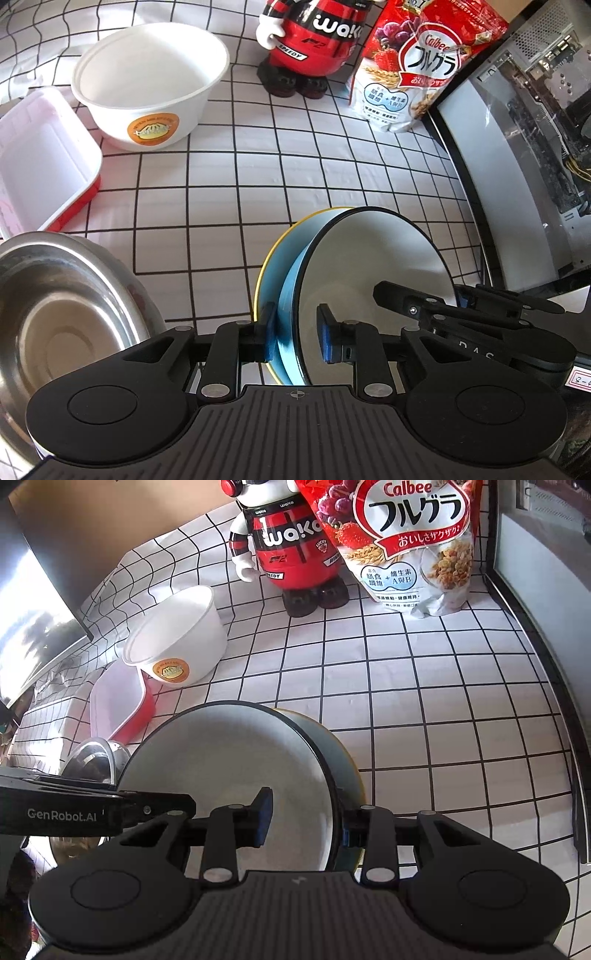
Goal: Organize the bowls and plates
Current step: 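Lower the cream bowl into the light-blue bowl with the right tool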
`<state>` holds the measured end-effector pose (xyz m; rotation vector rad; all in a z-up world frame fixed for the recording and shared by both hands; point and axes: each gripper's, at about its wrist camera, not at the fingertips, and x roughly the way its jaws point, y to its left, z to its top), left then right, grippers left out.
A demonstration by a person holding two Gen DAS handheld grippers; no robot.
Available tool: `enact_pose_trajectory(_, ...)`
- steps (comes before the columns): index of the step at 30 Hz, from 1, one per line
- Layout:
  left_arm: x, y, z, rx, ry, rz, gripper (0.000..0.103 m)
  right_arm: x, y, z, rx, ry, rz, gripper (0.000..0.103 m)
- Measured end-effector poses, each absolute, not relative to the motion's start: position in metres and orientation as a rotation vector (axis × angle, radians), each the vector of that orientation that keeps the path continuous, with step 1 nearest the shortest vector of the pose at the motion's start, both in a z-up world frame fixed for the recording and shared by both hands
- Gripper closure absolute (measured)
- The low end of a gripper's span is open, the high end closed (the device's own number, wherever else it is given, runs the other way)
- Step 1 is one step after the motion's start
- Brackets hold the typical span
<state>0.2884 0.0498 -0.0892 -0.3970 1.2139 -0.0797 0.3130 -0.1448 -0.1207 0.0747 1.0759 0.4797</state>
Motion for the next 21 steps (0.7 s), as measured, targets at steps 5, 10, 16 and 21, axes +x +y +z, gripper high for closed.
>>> enact_pose_trajectory(5,0.288,0.051,-0.087,-0.392,1.212,-0.081,0.078,0.312,-0.147,-0.117,0.070,1.062,0.474,0.066)
enact_pose_trajectory(10,0.287,0.051,-0.086,-0.386,1.209,-0.079,0.078,0.310,-0.148,-0.114,0.069,1.054,0.464,0.066)
enact_pose_trajectory(16,0.286,0.052,-0.084,-0.382,1.198,-0.076,0.078,0.309,-0.149,-0.114,0.068,1.052,0.460,0.066)
enact_pose_trajectory(21,0.283,0.053,-0.077,-0.363,1.172,-0.068,0.079,0.307,-0.144,-0.109,0.021,1.017,0.451,0.066)
